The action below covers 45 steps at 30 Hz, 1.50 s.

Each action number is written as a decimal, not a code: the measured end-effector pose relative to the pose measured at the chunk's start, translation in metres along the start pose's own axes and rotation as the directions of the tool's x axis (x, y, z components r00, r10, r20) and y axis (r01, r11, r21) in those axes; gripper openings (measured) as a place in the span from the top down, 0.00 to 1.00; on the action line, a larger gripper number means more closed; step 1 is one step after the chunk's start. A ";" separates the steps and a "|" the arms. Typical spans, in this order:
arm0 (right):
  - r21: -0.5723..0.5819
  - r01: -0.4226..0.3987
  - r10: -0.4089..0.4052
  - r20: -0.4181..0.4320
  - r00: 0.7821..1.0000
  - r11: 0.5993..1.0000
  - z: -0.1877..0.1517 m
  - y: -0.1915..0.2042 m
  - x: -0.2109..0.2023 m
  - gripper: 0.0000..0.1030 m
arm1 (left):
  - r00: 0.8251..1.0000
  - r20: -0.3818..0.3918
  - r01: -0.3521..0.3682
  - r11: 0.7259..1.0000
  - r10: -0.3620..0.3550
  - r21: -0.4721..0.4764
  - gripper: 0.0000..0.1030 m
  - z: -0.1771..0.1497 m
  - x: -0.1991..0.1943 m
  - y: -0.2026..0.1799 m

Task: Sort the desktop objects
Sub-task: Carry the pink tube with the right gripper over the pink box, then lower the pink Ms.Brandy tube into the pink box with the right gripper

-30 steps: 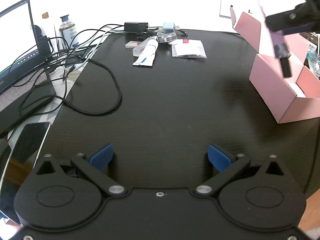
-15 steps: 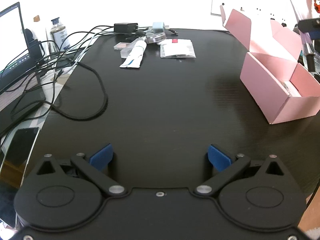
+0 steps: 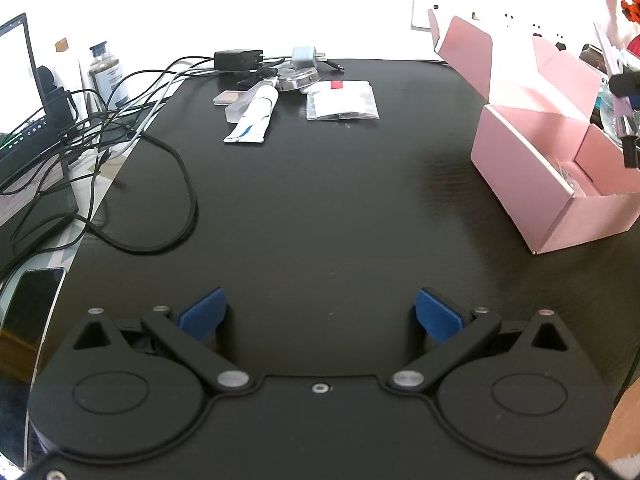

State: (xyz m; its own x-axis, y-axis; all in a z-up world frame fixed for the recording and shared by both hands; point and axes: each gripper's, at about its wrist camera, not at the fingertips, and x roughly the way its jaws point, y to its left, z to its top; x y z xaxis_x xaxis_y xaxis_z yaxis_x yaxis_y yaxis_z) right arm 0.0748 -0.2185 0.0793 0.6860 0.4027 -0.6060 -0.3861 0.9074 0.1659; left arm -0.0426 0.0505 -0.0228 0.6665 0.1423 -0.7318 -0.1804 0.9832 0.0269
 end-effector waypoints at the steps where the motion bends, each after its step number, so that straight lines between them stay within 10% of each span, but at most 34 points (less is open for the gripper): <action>1: 0.001 0.004 -0.004 -0.003 1.000 1.000 -0.001 -0.002 0.000 0.69 | 1.000 0.001 0.000 1.000 0.000 0.000 0.00 0.000 0.000 0.000; 45: 0.079 0.041 -0.037 -0.049 0.998 0.996 -0.025 -0.047 -0.005 0.69 | 1.000 0.000 0.004 1.000 -0.004 0.002 0.00 0.004 0.004 -0.021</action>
State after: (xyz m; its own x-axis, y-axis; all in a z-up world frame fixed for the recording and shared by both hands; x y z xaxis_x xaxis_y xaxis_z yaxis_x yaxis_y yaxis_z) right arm 0.0739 -0.2658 0.0548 0.6686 0.3622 -0.6494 -0.3075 0.9299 0.2021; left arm -0.0337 0.0309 -0.0236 0.6670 0.1387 -0.7321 -0.1765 0.9840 0.0256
